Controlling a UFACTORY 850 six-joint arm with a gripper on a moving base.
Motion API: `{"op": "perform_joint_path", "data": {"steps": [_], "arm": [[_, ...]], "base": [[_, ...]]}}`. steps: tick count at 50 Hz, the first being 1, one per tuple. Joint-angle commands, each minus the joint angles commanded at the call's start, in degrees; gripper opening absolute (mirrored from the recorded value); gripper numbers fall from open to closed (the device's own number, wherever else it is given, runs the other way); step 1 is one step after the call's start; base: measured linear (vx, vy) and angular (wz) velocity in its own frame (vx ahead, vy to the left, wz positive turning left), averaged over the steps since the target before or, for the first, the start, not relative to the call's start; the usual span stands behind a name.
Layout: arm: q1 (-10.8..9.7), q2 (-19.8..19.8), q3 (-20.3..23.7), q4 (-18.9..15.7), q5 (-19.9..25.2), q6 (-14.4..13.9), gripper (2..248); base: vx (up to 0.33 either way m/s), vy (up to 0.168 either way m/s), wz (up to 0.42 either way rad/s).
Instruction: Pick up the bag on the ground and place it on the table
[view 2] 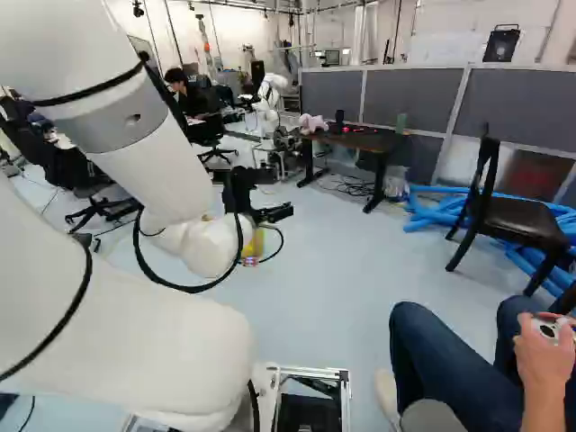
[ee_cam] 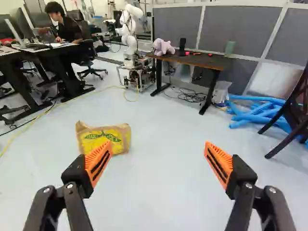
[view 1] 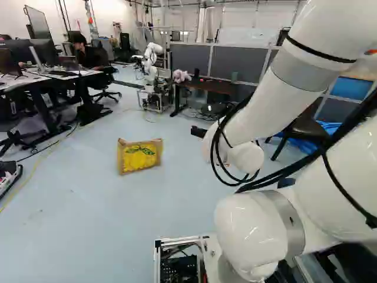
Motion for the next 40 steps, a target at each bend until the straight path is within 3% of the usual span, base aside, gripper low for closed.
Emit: {"op": "perform_joint_path", "data": {"steps": [40], "arm": [[0.0,0.0,0.0,0.0,0.0,0.0,247]], "base": [[0.001,-0.003,0.002]]}}
